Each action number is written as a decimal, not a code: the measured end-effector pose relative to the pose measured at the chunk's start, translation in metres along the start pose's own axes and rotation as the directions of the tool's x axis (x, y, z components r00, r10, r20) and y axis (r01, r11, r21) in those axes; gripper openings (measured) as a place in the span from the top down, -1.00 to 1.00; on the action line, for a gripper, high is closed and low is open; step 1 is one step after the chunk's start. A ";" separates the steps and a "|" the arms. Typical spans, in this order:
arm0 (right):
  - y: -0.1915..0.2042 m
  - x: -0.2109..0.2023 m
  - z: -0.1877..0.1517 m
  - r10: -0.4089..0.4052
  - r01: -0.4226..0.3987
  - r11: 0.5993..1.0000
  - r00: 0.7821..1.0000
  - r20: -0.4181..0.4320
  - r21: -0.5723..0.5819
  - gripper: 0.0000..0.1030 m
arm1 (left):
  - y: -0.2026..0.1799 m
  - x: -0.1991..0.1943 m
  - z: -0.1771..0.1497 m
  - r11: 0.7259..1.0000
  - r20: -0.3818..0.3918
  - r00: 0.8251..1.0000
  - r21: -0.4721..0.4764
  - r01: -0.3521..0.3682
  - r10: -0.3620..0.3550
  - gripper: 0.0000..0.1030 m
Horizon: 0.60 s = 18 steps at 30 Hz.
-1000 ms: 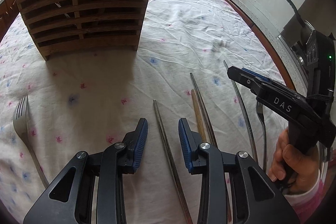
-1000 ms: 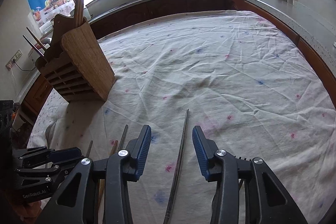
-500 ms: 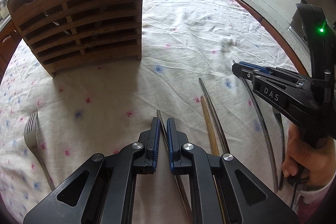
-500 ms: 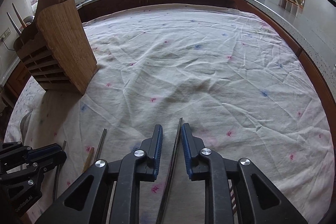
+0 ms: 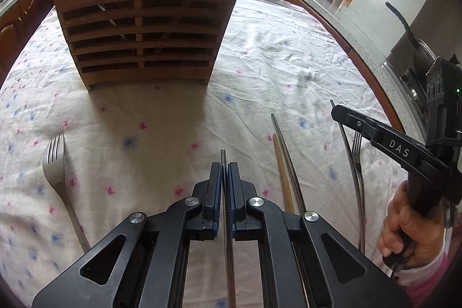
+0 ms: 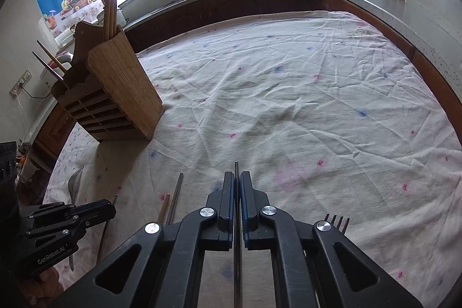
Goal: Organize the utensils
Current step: 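Lift both steel chopsticks and carry both tools over the wooden holder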
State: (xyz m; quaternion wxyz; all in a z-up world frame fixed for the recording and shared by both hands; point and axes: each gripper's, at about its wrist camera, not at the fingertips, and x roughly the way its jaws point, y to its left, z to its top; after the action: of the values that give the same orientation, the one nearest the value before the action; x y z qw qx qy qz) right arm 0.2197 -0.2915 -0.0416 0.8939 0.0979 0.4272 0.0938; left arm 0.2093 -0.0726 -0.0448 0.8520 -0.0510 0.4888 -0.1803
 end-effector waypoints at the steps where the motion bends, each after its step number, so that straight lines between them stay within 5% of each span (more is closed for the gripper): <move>1: 0.002 -0.006 0.000 0.009 -0.009 1.000 1.000 0.010 0.003 0.92 | 0.002 -0.005 0.000 1.000 0.008 1.000 -0.008 0.007 -0.007 0.93; 18: 0.043 -0.111 -0.003 0.098 -0.087 0.994 0.975 0.199 -0.066 0.92 | 0.013 -0.110 -0.008 0.996 0.215 0.974 -0.028 0.086 -0.078 0.93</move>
State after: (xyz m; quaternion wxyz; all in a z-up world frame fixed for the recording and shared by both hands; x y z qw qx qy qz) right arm 0.1454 -0.2779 0.0504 0.9298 0.1014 0.3262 0.1369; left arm 0.1561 -0.0202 0.0370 0.8904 -0.1061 0.3952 -0.1996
